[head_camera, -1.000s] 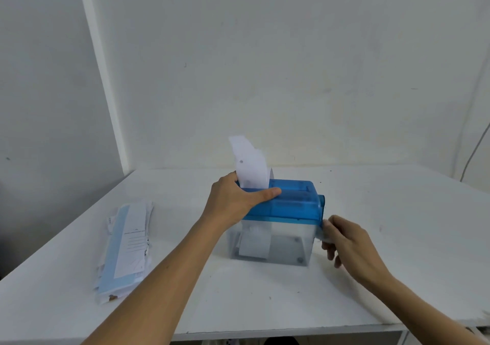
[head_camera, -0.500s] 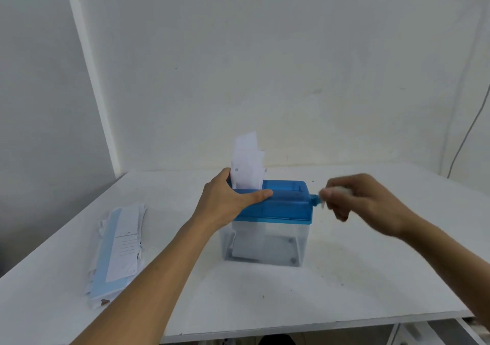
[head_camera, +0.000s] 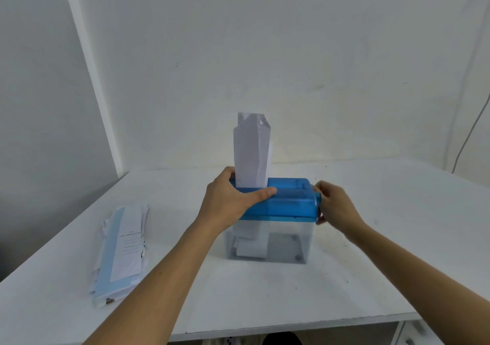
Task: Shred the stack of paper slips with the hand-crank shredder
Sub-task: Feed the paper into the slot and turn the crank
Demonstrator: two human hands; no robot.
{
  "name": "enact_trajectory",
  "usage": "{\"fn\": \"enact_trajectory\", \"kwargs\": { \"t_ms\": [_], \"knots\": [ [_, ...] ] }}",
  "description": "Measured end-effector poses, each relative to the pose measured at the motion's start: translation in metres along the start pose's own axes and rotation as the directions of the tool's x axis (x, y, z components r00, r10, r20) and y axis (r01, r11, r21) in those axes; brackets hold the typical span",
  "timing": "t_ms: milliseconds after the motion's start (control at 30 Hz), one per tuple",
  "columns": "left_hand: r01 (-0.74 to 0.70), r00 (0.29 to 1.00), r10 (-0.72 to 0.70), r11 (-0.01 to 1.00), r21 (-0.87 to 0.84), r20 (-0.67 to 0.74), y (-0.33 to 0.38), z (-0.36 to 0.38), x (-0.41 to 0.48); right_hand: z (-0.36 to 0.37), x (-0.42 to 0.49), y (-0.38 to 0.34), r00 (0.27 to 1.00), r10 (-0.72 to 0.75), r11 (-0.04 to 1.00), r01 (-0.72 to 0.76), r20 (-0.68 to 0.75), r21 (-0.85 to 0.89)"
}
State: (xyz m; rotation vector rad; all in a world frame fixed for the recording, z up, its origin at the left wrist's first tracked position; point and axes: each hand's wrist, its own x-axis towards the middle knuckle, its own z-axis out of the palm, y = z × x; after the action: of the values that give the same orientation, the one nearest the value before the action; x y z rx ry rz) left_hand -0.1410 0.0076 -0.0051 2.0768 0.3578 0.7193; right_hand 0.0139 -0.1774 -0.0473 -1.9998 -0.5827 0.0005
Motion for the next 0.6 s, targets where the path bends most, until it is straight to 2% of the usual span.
{"fn": "enact_trajectory", "kwargs": {
  "t_ms": [200, 333, 500, 600],
  "knots": [
    [0.005, 1.0, -0.005, 1.0, 0.014, -0.019, -0.001, 0.0, 0.0, 0.011, -0.041, 0.016, 0.999, 0.036, 0.999, -0.036, -0.034, 0.015],
    [0.018, 1.0, -0.018, 0.999, 0.026, -0.017, 0.0, 0.001, 0.0, 0.003, -0.063, 0.011, 0.999, 0.027, 0.999, -0.026, 0.019, -0.033],
    [0.031, 0.999, -0.032, 0.999, 0.03, 0.012, 0.003, -0.001, 0.001, -0.021, -0.094, -0.01, 0.994, -0.087, 0.995, 0.09, 0.071, -0.044],
    [0.042, 0.998, -0.044, 0.998, 0.046, 0.039, 0.004, -0.004, 0.002, -0.048, -0.098, -0.036, 0.967, -0.18, 0.983, 0.183, 0.179, -0.002]
  ]
}}
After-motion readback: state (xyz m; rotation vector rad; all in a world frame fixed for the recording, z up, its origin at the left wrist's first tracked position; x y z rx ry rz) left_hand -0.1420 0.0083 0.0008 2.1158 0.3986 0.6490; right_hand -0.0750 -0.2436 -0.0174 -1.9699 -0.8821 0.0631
